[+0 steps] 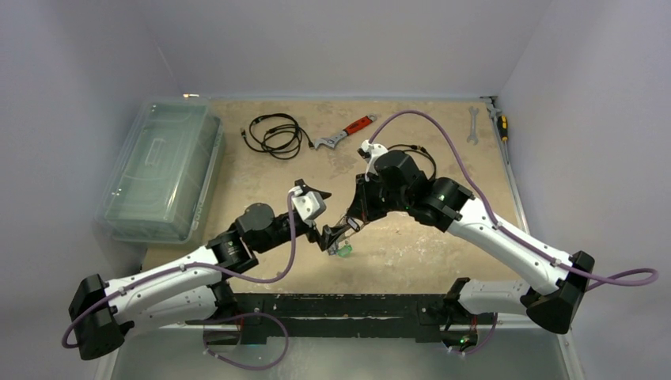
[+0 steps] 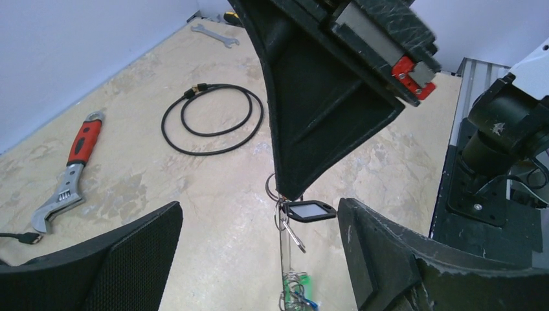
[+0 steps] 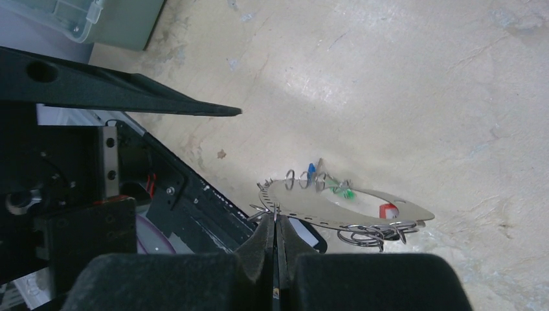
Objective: Put the keys on the keyring
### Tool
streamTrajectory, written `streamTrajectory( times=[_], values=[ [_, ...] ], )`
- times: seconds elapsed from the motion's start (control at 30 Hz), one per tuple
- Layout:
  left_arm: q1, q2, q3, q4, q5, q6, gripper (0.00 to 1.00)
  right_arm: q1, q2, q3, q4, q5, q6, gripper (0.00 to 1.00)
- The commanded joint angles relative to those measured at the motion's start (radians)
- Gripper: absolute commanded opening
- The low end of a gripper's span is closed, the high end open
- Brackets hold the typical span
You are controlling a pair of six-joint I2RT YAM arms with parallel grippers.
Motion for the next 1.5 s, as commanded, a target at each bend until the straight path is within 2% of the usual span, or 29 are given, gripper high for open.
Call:
streamTrajectory(
  times=[0.0,0.17,0.37,0.53,0.6,0.7,0.9,1.07,1.17,1.3,1.47],
  values=[
    [-0.004,0.062,-0.013,0.116,0.005,-0.025,0.87,-0.003,-0.042,0.053,0.022,-0.033,-0.028,0.0],
    [-0.004,0.119,0.001,0.121,0.043,-0.052,0.8,-0.003,-0.052,0.053,0.016,-0.029,-0.034,0.0],
    [-0.004,0.102,-0.055,0.189,0.081,-0.027,0.7,-0.003,-0.055,0.059,0.006,-0.047,-0.046,0.0],
    [-0.004,0.101,-0.091,0.252,0.086,-0.023,0.55,-0.003,-0.055,0.063,0.0,-0.073,-0.055,0.0],
    [-0.005,0.108,-0.098,0.267,0.081,0.001,0.54,-0.003,-0.057,0.065,-0.001,-0.084,-0.056,0.0],
    [-0.005,0.116,-0.102,0.289,0.064,0.005,0.53,-0.003,-0.058,0.068,-0.001,-0.102,-0.058,0.0],
    [-0.004,0.101,-0.112,0.34,0.078,-0.041,0.76,-0.003,-0.058,0.059,0.004,-0.115,-0.061,0.0],
    [-0.004,0.077,-0.107,0.352,0.087,-0.111,0.81,-0.004,-0.06,0.056,0.007,-0.105,-0.062,0.0],
    [-0.005,0.069,-0.107,0.361,0.1,-0.144,0.81,-0.003,-0.06,0.054,0.007,-0.1,-0.063,0.0],
    [-0.005,0.092,-0.09,0.323,0.093,-0.14,0.66,-0.003,-0.063,0.057,0.006,-0.105,-0.063,0.0],
    [-0.004,0.129,-0.084,0.308,0.086,-0.111,0.57,-0.003,-0.066,0.066,-0.002,-0.108,-0.066,0.0]
  ],
)
